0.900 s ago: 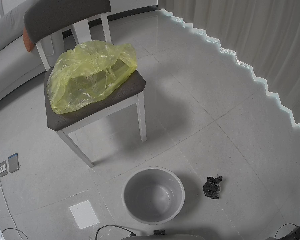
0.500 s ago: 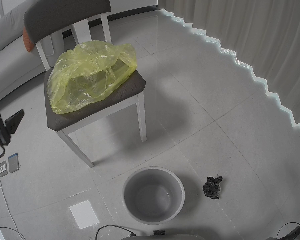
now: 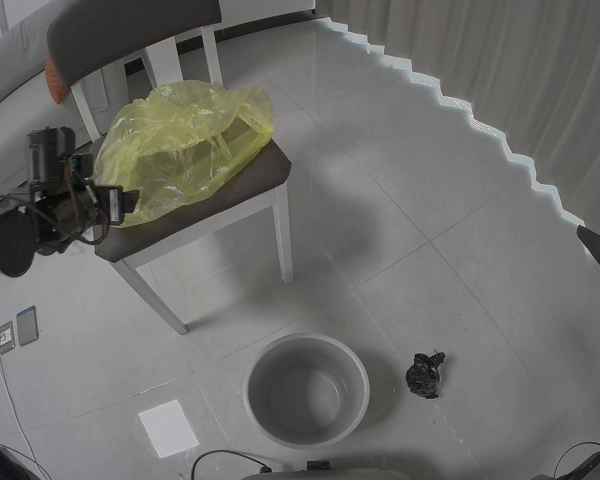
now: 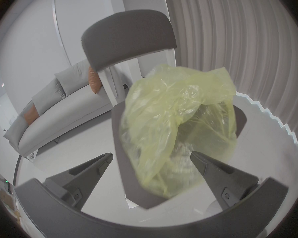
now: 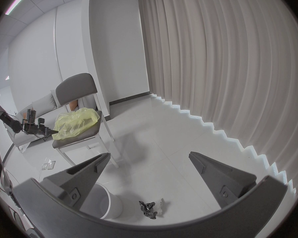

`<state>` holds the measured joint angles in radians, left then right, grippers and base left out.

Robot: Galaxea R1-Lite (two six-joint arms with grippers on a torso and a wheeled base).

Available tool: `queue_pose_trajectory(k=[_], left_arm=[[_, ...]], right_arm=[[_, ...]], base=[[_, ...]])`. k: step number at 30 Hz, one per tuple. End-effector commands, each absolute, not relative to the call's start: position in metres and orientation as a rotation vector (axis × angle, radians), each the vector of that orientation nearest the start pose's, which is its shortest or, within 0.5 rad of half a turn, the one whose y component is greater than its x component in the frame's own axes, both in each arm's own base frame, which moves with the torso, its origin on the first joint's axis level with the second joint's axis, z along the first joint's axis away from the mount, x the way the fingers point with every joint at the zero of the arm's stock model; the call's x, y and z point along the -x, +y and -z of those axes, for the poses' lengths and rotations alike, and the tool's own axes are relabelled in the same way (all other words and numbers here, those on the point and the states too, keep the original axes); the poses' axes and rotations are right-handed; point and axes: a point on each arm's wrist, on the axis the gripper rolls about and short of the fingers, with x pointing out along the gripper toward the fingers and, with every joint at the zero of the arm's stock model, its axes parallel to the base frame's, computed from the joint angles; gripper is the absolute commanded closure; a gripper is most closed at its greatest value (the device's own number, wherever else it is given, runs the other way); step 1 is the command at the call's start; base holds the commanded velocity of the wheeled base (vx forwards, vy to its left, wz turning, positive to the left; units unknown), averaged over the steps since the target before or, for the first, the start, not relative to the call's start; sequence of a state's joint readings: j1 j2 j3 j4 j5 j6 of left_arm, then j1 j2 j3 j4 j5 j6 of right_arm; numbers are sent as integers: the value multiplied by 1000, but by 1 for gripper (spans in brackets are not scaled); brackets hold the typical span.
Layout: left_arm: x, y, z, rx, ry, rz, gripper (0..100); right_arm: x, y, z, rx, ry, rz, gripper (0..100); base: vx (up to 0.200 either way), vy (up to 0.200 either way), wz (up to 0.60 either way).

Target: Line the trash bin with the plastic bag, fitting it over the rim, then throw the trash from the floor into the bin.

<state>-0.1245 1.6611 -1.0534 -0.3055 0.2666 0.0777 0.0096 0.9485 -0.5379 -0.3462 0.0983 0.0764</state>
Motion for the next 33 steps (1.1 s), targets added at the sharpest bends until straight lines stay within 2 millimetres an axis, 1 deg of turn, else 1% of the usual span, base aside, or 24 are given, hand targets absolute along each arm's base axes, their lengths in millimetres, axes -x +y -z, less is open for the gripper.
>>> queue_pose_trajectory(k=[1,3,5,7,11,13,15,17,19,24,33], left_arm=[[-373,-45,-196,-177,363,-135,0],[-377,-38,-202,-168,344,-156,0],[-378,-33,-206,-161,331,-168,0],[-376,-24,-214,-145,307,-193,0],[-364,-12,-231,-128,260,-215,0],[-360,-12,-235,-125,251,-215,0],[-348,-12,-246,-118,223,-211,0],[-344,-11,-251,-117,214,-208,0],[-345,-11,-251,-116,212,-204,0],[-349,-5,-245,-116,227,-217,0],[-357,-5,-237,-104,244,-221,0]], right_arm=[[-128,3,-230,-87,106,-106,0],[-130,3,-229,-88,113,-106,0],[-131,3,-228,-88,118,-106,0],[-134,4,-226,-90,133,-105,0],[-135,4,-225,-95,137,-109,0],[-135,4,-226,-95,135,-111,0],[-135,3,-225,-95,137,-109,0],[-135,4,-225,-95,138,-110,0],[-135,4,-224,-96,142,-112,0],[-135,4,-223,-96,143,-112,0],[-136,4,-223,-94,146,-112,0]], base=[[0,0,0],[0,0,0],[0,0,0],[0,0,0],[0,0,0],[0,0,0],[0,0,0],[0,0,0],[0,0,0],[0,0,0],[0,0,0]])
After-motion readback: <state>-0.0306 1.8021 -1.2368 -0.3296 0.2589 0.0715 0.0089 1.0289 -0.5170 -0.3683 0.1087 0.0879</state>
